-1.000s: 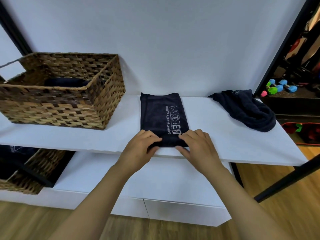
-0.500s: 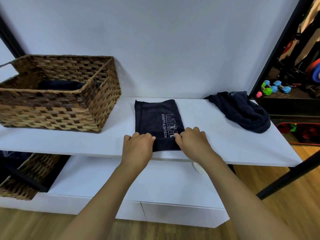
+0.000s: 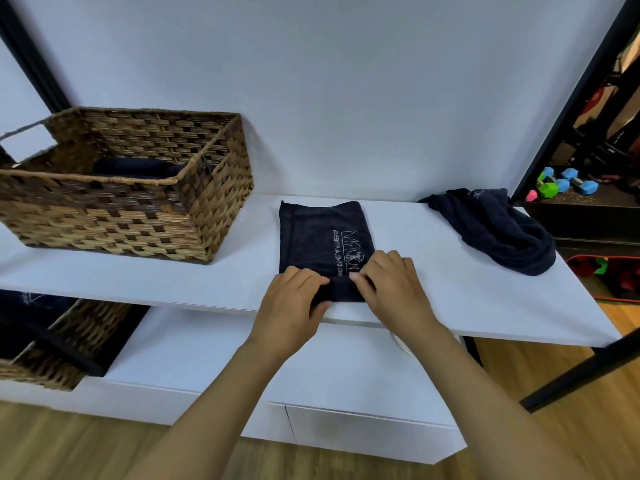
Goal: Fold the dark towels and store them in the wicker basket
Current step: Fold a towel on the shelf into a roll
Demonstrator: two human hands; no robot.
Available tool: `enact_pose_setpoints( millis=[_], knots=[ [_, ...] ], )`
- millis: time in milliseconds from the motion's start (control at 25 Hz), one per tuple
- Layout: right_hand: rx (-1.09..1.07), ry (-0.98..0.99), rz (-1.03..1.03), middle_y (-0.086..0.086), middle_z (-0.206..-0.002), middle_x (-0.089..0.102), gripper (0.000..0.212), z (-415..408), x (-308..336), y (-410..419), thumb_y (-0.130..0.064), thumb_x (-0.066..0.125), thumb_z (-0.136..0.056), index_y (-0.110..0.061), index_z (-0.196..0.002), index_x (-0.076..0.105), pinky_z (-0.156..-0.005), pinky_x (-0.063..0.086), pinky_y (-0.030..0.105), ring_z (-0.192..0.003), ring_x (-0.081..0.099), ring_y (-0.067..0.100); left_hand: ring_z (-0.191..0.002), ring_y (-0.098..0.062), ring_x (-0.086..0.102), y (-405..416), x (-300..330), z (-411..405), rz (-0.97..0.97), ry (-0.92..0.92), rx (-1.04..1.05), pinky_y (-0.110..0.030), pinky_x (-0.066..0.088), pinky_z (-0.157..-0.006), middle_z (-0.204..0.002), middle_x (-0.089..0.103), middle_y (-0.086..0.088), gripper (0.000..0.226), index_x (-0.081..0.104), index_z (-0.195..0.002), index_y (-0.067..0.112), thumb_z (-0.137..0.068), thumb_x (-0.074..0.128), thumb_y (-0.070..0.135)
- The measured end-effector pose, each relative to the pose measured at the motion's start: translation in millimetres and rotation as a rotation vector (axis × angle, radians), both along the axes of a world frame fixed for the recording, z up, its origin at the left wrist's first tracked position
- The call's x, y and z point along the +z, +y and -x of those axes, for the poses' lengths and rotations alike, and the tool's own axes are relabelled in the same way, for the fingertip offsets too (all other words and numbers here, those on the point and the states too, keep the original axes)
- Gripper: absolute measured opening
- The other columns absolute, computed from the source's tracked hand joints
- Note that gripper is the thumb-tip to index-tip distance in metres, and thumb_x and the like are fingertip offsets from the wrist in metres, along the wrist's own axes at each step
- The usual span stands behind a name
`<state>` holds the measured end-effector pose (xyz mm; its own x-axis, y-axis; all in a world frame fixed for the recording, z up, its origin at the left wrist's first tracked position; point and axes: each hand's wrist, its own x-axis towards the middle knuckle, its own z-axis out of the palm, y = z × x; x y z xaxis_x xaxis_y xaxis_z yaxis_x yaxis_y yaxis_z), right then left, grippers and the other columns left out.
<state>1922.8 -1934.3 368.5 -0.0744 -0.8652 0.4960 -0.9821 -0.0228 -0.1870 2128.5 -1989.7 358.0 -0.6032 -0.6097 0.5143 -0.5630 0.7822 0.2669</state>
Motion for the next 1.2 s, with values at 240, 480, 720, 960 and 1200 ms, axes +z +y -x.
enact_pose_setpoints(
  millis=[240, 480, 720, 960, 1200],
  knots=[
    [0.082, -0.134, -0.192, -0.008, -0.115, 0.046, 0.036, 18, 0, 16, -0.051, 0.062, -0.092, -0.025, -0.117, 0.064, -0.09, 0.028, 0.029, -0.104, 0.037, 0.015, -0.082, -0.021, 0.055, -4, -3, 8, 0.109, -0.035, 0.059, -0.03, 0.037, -0.075, -0.091, 0.067, 0.005, 0.031, 0.068, -0.104, 0.014, -0.099, 0.049, 0.038],
    [0.003, -0.166, -0.413, -0.005, -0.105, 0.045, 0.043, 0, 18, 6, -0.053, 0.034, -0.104, -0.026, -0.077, 0.053, -0.092, 0.03, 0.036, -0.102, 0.037, 0.021, -0.075, -0.023, 0.05, -8, 28, 19, -0.079, -0.336, 0.249, -0.035, 0.026, -0.077, -0.086, 0.067, 0.004, 0.037, 0.052, -0.094, 0.02, -0.109, 0.024, 0.038],
    [-0.16, 0.106, -0.092, 0.005, -0.095, 0.051, 0.012, -30, 14, -6, -0.022, 0.069, -0.088, -0.015, -0.092, 0.058, -0.077, 0.034, 0.042, -0.085, 0.048, 0.03, -0.099, -0.029, 0.055, -25, 40, 30, -0.195, -0.384, 0.273, -0.039, 0.041, -0.08, -0.112, 0.057, -0.002, 0.027, 0.051, -0.111, 0.017, -0.107, 0.037, 0.04],
    [0.022, 0.028, -0.099, 0.001, -0.106, 0.061, 0.044, -25, -6, 10, -0.042, 0.069, -0.089, -0.011, -0.121, 0.065, -0.076, 0.047, 0.039, -0.091, 0.052, 0.027, -0.096, -0.02, 0.051, -40, 39, 29, -0.161, -0.281, 0.202, -0.035, 0.036, -0.08, -0.097, 0.058, 0.004, 0.023, 0.054, -0.093, 0.022, -0.103, 0.047, 0.042],
    [0.042, -0.019, -0.277, -0.004, -0.108, 0.049, 0.036, -18, 10, -1, -0.051, 0.047, -0.101, -0.019, -0.114, 0.057, -0.09, 0.031, 0.037, -0.102, 0.039, 0.021, -0.088, -0.018, 0.054, -17, 1, -3, 0.117, -0.087, 0.018, -0.033, 0.043, -0.075, -0.096, 0.064, 0.005, 0.044, 0.066, -0.11, 0.016, -0.095, 0.052, 0.055]
  ],
)
